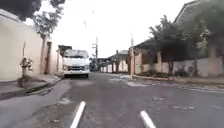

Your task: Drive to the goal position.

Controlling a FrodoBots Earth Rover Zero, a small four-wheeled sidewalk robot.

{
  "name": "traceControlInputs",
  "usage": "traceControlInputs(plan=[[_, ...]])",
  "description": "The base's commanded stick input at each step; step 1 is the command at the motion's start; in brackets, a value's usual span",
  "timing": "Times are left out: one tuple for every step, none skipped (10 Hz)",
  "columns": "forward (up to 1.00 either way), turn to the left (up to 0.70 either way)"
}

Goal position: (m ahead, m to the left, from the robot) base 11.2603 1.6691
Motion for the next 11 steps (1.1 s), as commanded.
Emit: traceControlInputs(plan=[[0.85, 0.0], [0.85, 0.0], [0.85, 0.0], [0.85, 0.0], [0.85, 0.0], [0.85, 0.0], [0.85, 0.0], [0.85, 0.0], [0.85, 0.0], [0.85, 0.0], [0.85, 0.0]])
